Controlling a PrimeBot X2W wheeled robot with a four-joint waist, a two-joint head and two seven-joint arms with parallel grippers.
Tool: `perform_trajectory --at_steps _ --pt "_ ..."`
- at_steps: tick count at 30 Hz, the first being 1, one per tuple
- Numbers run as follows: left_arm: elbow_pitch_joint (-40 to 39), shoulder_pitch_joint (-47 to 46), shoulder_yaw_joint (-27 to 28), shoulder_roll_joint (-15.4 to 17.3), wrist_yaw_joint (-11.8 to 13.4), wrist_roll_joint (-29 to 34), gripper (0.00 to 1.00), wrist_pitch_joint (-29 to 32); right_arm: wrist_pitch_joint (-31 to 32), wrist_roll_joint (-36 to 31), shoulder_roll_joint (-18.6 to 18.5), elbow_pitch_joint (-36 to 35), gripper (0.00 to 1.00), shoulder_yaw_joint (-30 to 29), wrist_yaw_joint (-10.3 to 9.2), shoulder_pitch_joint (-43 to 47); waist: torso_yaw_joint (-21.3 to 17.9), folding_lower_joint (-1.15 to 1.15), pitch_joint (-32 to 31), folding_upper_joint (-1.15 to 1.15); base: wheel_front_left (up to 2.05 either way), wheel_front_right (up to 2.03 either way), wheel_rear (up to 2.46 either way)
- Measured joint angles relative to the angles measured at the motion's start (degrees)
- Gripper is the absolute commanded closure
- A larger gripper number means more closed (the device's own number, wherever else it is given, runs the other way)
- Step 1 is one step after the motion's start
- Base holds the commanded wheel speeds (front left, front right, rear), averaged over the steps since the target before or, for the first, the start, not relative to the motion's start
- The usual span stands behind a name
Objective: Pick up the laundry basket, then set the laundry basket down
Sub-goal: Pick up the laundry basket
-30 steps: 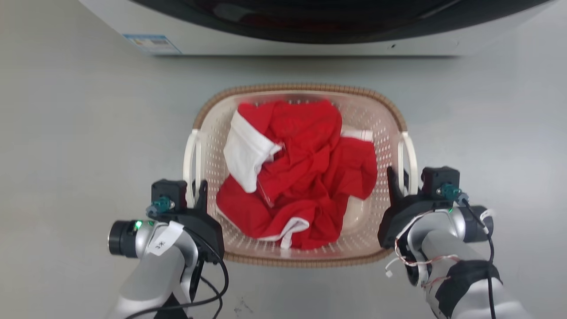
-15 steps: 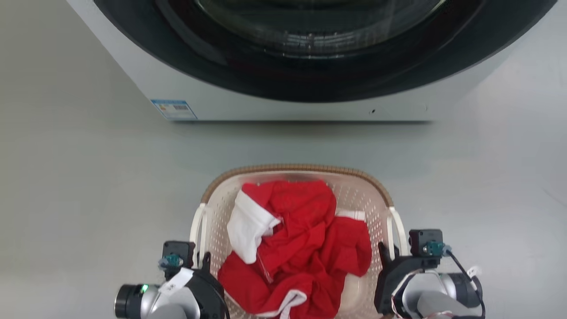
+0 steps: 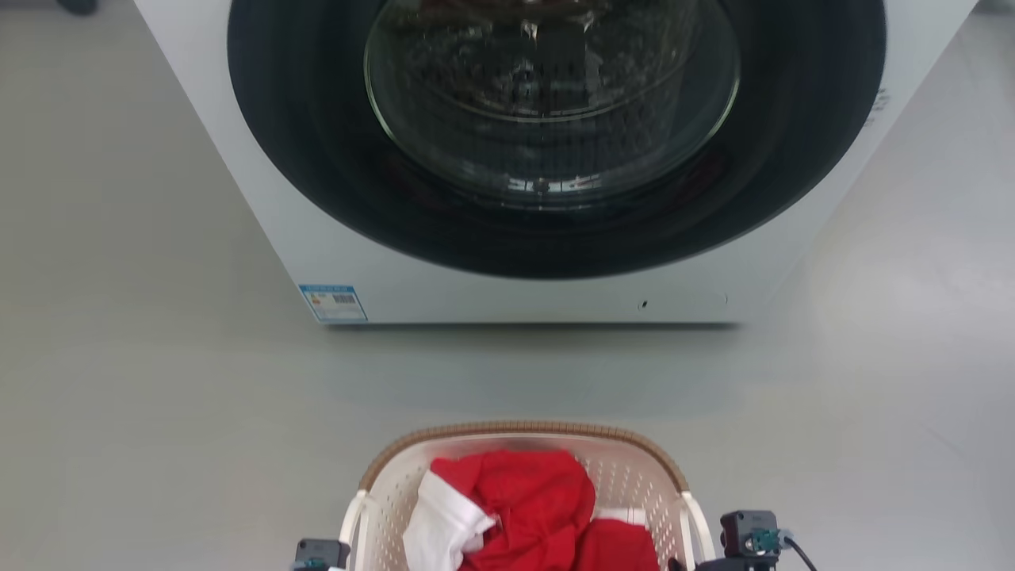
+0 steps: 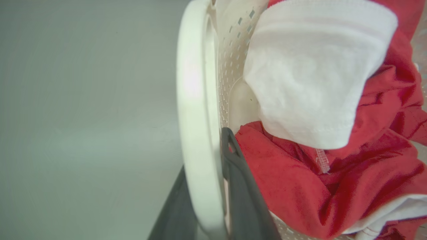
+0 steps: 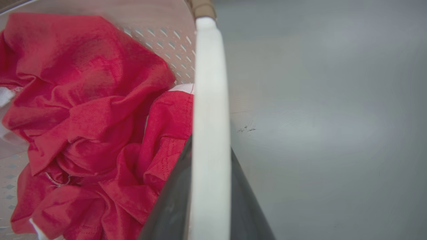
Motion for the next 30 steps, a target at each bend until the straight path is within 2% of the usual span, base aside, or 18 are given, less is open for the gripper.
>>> perform_trajectory --at_steps 16,30 --pt "0.86 7.75 -2.31 0.3 0.0 -2.93 1.0 3.14 2.52 6.41 0.02 -0.86 1.0 4.5 -0.48 7.26 -0.4 0.01 -13.1 0.0 0.0 0.0 0.0" --pt "0.92 7.89 -3.3 0.49 0.41 -3.46 1.0 3.99 3.03 9.36 -0.1 -0.9 1.0 6.64 -0.57 7.25 -0.31 0.02 -14.57 0.01 0.0 0.0 0.0"
